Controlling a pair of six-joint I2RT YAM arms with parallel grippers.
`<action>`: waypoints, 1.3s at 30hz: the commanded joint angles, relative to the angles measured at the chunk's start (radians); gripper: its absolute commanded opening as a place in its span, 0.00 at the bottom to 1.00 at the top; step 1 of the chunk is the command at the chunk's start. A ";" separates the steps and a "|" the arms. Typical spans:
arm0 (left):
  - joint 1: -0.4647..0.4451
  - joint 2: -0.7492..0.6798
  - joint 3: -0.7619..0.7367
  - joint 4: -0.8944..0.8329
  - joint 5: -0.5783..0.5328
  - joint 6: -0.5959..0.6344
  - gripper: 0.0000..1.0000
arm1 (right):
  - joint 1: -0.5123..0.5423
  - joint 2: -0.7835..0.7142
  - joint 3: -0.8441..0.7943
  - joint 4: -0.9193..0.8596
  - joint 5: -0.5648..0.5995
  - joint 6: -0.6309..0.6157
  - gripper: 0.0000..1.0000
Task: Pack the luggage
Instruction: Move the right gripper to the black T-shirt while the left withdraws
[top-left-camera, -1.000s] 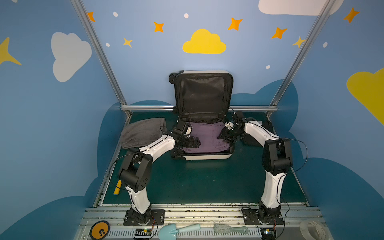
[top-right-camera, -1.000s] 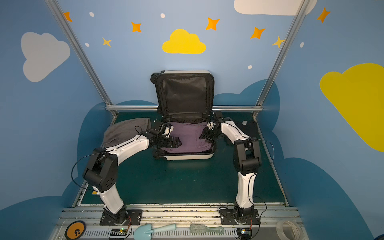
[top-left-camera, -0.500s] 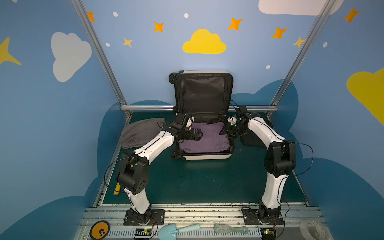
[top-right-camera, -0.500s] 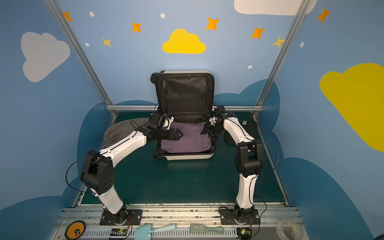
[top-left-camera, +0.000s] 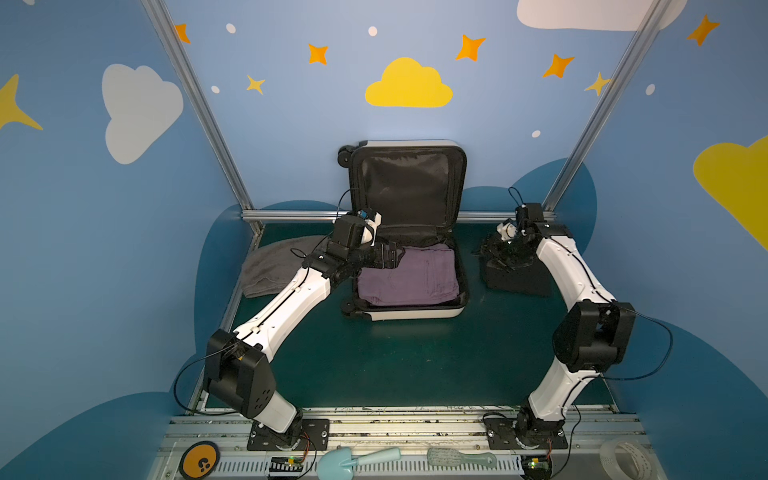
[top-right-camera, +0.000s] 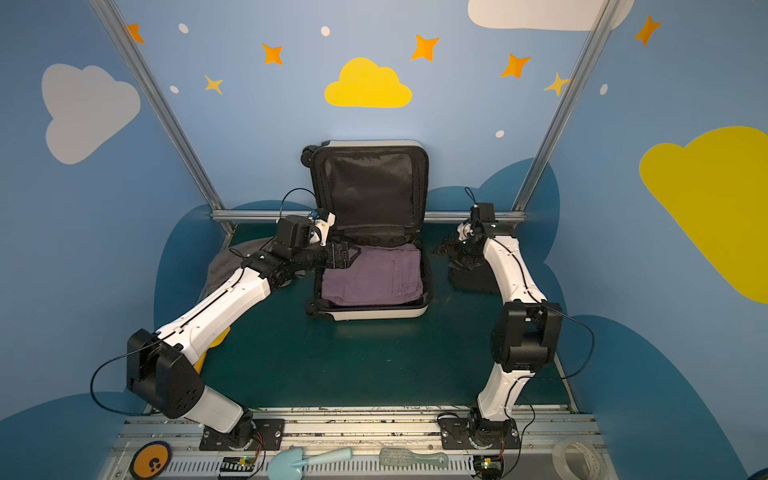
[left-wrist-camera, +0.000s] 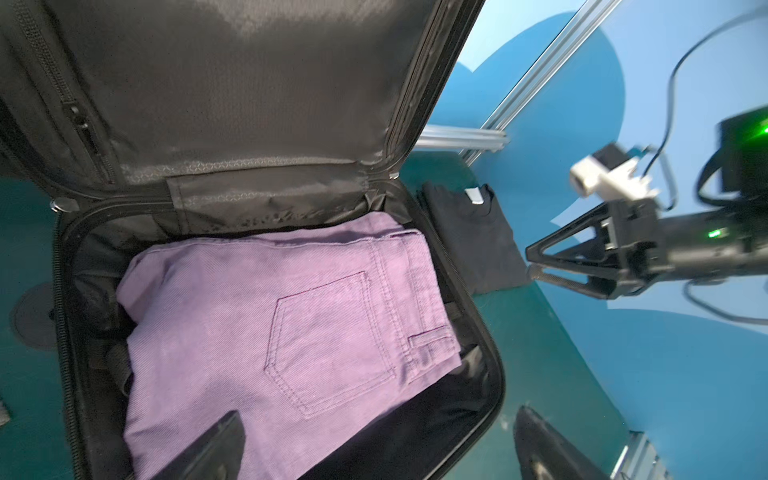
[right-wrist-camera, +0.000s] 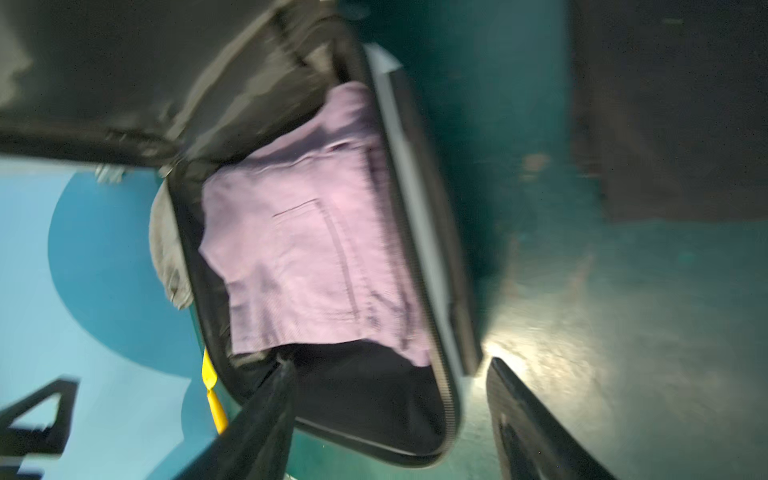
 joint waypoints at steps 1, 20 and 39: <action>-0.008 0.003 -0.010 0.031 0.028 -0.036 1.00 | -0.092 -0.024 -0.104 0.027 0.017 0.062 0.70; -0.013 0.143 0.016 0.101 0.115 -0.069 1.00 | -0.294 0.154 -0.256 0.306 -0.098 0.242 0.60; 0.010 0.216 0.061 0.132 0.154 -0.091 1.00 | -0.245 0.336 -0.165 0.385 -0.093 0.317 0.51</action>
